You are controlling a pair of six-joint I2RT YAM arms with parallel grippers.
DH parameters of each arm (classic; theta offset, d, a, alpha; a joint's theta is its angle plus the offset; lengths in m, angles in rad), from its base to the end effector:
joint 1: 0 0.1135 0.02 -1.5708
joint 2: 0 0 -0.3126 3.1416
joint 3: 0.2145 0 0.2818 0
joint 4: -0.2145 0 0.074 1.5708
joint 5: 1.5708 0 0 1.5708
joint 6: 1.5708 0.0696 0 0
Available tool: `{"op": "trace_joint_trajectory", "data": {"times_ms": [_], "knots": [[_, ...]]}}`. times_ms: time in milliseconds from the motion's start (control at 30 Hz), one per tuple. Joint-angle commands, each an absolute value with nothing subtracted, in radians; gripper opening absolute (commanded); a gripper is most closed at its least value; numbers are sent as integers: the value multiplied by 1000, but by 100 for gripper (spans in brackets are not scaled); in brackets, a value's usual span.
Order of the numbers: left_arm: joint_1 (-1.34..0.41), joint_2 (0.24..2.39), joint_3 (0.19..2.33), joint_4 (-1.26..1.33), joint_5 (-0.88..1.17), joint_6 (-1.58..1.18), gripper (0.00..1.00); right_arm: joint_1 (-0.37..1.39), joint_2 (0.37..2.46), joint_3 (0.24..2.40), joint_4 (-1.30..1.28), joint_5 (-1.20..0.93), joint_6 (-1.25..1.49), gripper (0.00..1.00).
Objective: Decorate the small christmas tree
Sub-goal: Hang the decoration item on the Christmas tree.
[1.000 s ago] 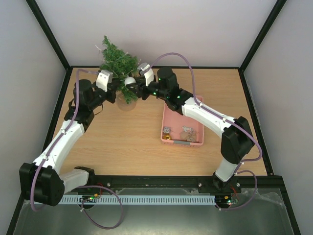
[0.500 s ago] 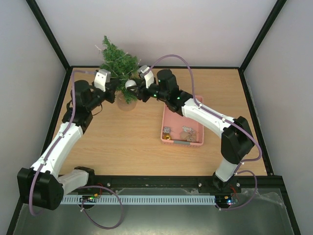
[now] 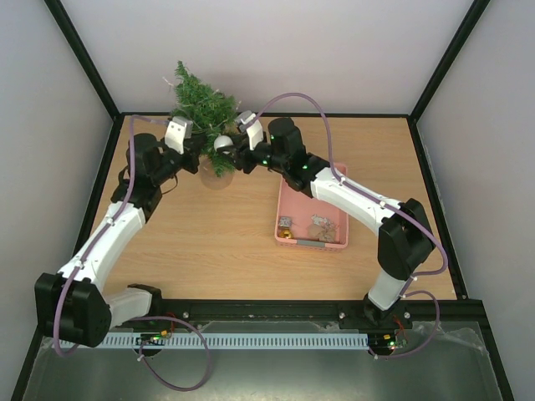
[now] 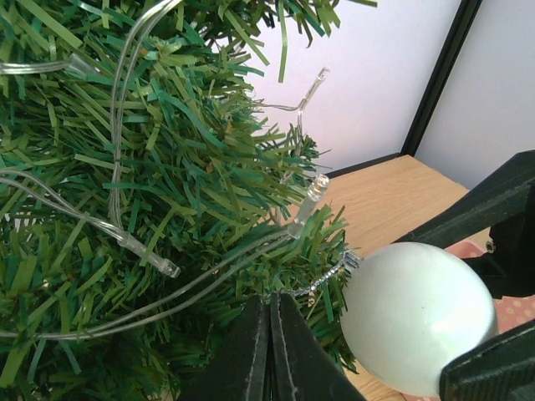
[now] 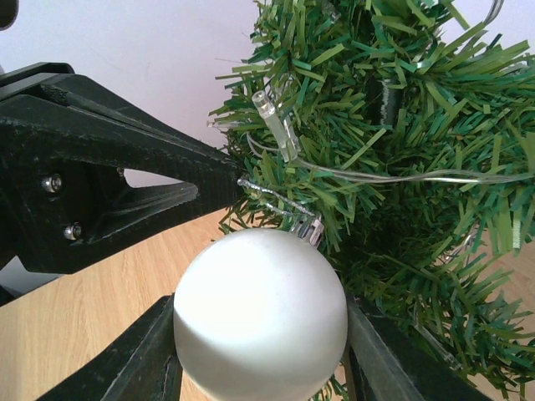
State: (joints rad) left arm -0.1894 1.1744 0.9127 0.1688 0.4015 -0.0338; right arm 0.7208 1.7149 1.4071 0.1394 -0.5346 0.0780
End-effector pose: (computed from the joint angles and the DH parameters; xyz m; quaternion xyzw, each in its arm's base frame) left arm 0.3074 -0.0866 0.3758 0.1902 0.7117 -0.2200 0.6395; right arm 0.3353 0.3418 0.3742 -0.3945 0.6454 0.4279 0.4948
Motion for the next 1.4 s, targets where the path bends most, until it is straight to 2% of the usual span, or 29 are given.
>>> {"op": "trace_joint_trajectory", "data": {"times_ms": [0, 833, 1367], "knots": [[-183, 1193, 955, 214, 409, -33, 2, 717, 1701, 1441, 132, -512, 62, 42], [-183, 1214, 956, 252, 515, -36, 2, 717, 1660, 1368, 85, -509, 90, 45], [-184, 1213, 956, 273, 549, -54, 2, 717, 1563, 1258, 107, -515, 131, 59]]}}
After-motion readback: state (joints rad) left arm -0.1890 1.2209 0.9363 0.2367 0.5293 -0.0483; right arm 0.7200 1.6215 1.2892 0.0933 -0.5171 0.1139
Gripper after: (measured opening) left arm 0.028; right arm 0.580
